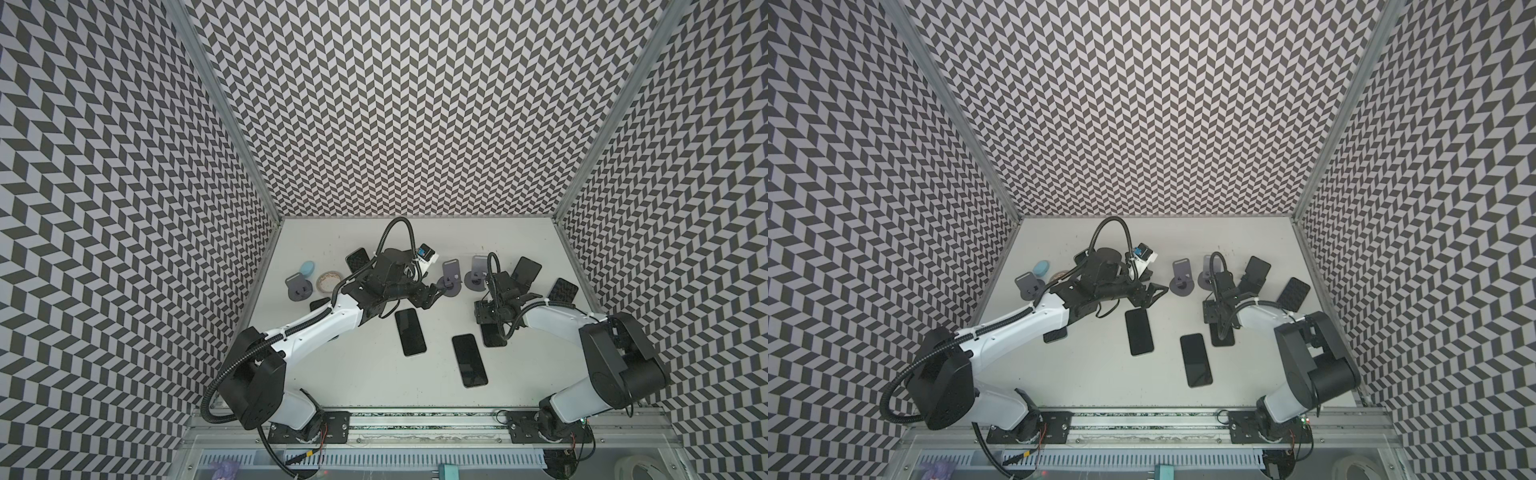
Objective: Remove the phone from the phone stand
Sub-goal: 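Lower the purple-framed phone flat onto the table with the right gripper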
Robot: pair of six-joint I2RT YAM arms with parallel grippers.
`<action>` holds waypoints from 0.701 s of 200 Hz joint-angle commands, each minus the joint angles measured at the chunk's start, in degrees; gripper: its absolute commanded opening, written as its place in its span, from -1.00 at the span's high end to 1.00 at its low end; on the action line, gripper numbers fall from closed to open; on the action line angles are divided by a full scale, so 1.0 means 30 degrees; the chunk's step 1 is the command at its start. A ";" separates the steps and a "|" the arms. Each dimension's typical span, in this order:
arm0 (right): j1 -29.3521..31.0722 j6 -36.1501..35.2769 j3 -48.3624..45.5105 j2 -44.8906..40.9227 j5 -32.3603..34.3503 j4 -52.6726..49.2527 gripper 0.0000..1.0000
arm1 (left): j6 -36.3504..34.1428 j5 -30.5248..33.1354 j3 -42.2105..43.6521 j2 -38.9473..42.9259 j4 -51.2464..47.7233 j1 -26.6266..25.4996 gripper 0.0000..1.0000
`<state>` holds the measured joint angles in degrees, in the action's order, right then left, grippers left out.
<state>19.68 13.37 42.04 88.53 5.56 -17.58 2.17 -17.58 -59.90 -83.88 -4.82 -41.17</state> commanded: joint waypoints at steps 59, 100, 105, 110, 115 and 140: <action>-0.0136 0.0235 -0.0309 -0.0734 -0.0389 0.0615 -0.36 | -0.0330 0.0118 -0.0430 0.0215 -0.0130 -0.0018 -0.57; -0.0161 0.0306 -0.0409 -0.1500 -0.0368 0.0449 -0.33 | -0.0300 0.0061 -0.0424 0.0185 -0.0141 -0.0018 -0.57; -0.0151 0.0299 -0.0391 -0.1579 -0.0360 0.0414 -0.33 | -0.0287 0.0061 -0.0426 0.0185 -0.0125 -0.0024 -0.57; -0.0151 0.0334 -0.0359 -0.1625 -0.0360 0.0385 -0.32 | -0.0294 0.0042 -0.0432 0.0185 -0.0128 -0.0019 -0.57; -0.0165 0.0321 -0.0326 -0.1717 -0.0375 0.0354 -0.31 | -0.0286 0.0028 -0.0425 0.0199 -0.0139 -0.0018 -0.57; -0.0161 0.0268 -0.0161 -0.1891 -0.0684 0.0274 -0.25 | -0.0285 0.0024 -0.0432 0.0194 -0.0148 -0.0018 -0.57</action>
<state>19.59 13.58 41.06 84.99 4.40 -18.00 2.17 -17.58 -59.90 -83.88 -4.82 -41.17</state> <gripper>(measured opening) 0.727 0.785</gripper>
